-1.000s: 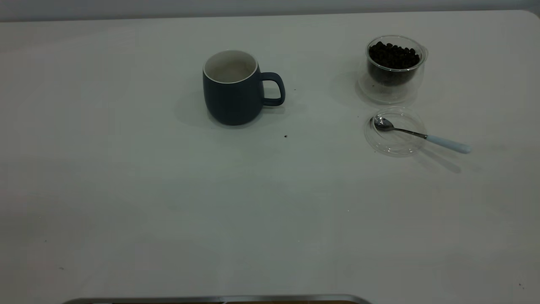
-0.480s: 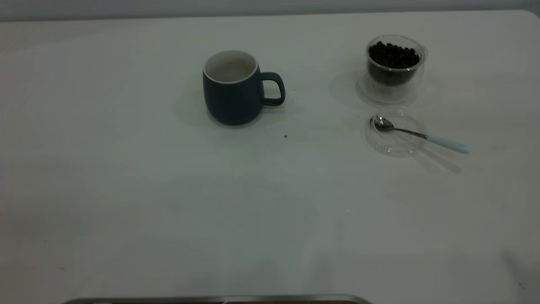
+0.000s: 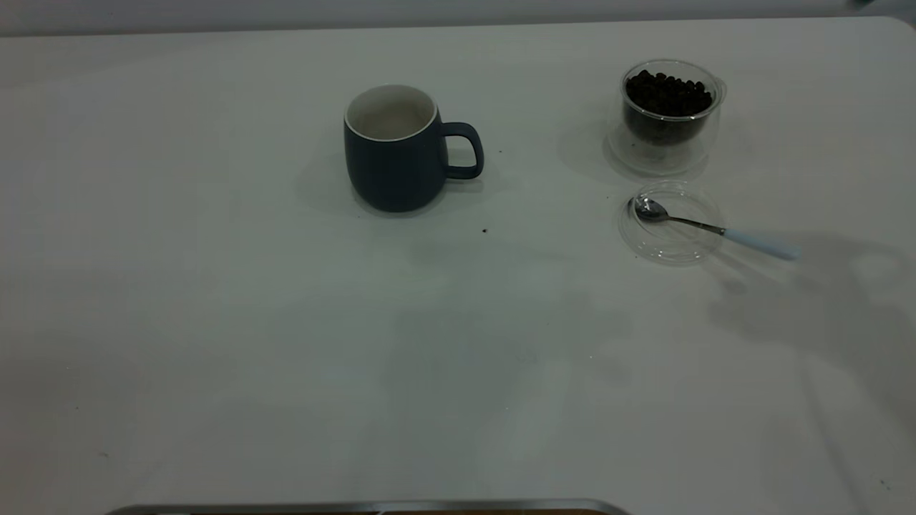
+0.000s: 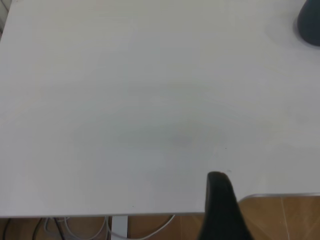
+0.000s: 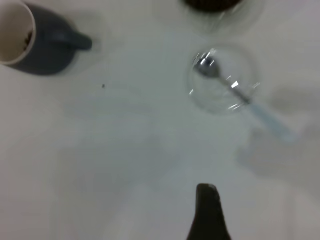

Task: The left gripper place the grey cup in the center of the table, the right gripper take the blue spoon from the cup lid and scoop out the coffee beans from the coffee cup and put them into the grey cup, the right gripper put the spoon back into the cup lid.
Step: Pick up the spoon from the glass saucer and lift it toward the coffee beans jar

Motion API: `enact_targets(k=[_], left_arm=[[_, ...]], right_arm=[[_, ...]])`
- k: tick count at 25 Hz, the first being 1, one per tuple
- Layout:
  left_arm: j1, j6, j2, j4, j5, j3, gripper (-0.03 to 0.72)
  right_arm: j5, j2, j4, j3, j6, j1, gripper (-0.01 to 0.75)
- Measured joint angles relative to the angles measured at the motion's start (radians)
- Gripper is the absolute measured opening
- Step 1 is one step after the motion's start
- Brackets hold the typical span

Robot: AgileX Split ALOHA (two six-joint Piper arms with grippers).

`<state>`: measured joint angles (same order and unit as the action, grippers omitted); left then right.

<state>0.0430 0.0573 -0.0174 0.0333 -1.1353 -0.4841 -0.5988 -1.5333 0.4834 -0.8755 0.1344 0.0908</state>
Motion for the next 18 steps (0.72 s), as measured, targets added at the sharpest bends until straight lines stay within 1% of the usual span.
enact_targets(k=[5,8,11,14,18], left_arm=[[0.000,0.000,0.000,0.000,0.000,0.000,0.548],[0.000,0.000,0.000,0.000,0.000,0.000,0.548],[0.000,0.000,0.000,0.000,0.000,0.000,0.548],[0.000,0.000,0.000,0.000,0.000,0.000,0.548],[0.000,0.000,0.000,0.000,0.000,0.000,0.548]], right_arm=[[0.093,-0.185,0.282,-0.002,0.171,-0.003,0.599],[0.114,-0.217,0.422,0.013,0.263,-0.035,0.595],[0.118,-0.219,0.570,0.062,0.391,-0.093,0.593],[0.108,-0.219,0.755,0.145,0.563,-0.173,0.592],[0.062,-0.219,1.055,0.271,0.867,-0.278,0.592]])
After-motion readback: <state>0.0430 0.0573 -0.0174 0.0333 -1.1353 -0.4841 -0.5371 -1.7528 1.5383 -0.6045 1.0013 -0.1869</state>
